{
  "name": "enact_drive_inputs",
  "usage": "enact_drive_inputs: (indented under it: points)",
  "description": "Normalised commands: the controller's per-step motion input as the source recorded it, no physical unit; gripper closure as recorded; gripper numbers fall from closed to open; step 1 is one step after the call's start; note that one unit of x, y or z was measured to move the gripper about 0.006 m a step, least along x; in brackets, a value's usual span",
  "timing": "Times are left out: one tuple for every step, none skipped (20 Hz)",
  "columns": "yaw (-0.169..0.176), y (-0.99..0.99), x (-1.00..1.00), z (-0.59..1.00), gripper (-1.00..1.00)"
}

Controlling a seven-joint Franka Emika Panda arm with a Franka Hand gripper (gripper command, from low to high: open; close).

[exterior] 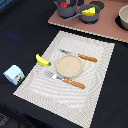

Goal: Interact with the objects in diverse but meaningful ways.

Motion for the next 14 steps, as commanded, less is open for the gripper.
enact_drive_inputs:
  points:
    - [-0.155,-0.61,0.11,0.87,-1.00]
    - [-0.147,-0.62,0.10,0.79,-1.00]
    - [-0.142,-0.62,0.07,0.65,-1.00]
    - [-0.130,-0.64,0.05,0.47,-1.00]
    - [-0.118,-0.65,0.01,0.25,-1.00]
    - [-0.105,-0.69,0.00,0.11,-1.00]
    - [-0.094,-0.71,0.00,0.05,-1.00]
    - [-0.073,-0.77,0.00,0.02,-1.00]
    - [-0.062,-0.80,0.00,0.00,-1.00]
    - [-0.050,-0.83,0.00,0.00,-1.00]
    - [-0.049,-0.85,0.00,0.00,-1.00]
    - [-0.042,-0.87,0.00,0.00,-1.00]
    - [-0.034,-0.89,0.00,0.00,-1.00]
    - [-0.027,-0.91,0.00,0.00,-1.00]
